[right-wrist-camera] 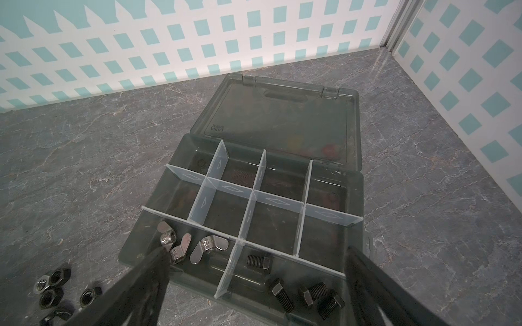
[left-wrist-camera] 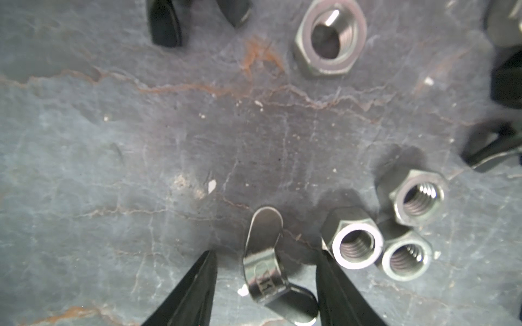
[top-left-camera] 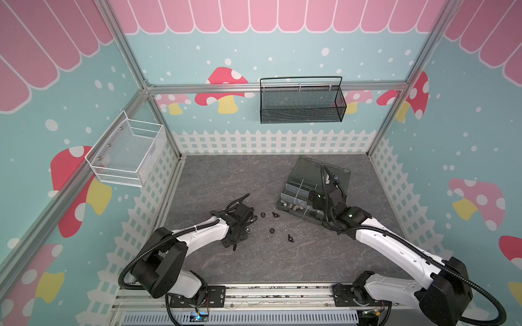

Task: Sort the screws and nuts into containers
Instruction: Pick up the nut from the middle-left of the table.

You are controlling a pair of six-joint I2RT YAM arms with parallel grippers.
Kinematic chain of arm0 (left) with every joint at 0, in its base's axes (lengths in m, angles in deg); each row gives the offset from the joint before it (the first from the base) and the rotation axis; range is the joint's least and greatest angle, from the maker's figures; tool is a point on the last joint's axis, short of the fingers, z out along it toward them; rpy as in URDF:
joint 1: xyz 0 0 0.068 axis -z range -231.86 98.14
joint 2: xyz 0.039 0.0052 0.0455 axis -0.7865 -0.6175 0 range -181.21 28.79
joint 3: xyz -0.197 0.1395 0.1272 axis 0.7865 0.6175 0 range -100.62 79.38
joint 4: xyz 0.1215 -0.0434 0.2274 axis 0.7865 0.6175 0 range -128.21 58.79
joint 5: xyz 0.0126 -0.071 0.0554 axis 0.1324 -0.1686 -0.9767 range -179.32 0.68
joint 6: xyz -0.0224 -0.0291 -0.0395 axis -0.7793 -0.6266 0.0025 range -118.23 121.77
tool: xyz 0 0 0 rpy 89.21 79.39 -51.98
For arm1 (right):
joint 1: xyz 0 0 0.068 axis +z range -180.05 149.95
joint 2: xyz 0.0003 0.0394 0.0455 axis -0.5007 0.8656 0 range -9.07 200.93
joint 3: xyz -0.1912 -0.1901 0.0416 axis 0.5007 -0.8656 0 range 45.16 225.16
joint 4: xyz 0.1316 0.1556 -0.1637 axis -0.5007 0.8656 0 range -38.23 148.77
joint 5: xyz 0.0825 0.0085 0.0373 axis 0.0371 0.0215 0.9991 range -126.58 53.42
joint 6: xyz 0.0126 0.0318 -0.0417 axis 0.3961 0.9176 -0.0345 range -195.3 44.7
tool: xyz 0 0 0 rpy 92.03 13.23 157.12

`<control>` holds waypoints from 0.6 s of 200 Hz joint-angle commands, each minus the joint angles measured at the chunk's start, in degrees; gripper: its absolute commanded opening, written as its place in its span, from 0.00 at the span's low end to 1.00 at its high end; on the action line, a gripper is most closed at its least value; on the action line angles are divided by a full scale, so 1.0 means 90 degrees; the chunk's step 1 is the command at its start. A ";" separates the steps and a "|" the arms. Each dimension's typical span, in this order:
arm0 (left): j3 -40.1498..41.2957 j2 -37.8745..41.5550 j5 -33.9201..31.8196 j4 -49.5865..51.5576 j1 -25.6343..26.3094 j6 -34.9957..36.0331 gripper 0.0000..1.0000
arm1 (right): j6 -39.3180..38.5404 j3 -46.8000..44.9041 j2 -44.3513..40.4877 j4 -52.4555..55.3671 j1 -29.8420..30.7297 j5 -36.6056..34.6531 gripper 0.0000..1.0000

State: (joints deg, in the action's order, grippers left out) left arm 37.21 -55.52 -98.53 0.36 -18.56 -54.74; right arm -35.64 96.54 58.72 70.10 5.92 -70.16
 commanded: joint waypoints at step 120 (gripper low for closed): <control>0.0695 0.0279 0.0262 -0.0106 -0.0174 -0.0496 0.55 | -0.0022 -0.0056 0.0006 -0.0117 -0.0019 -0.0040 0.97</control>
State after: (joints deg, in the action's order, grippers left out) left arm 39.66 -53.03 -98.34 -2.02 -19.31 -55.94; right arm -35.68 96.32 58.72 69.71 5.92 -70.14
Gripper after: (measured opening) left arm 0.553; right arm 0.972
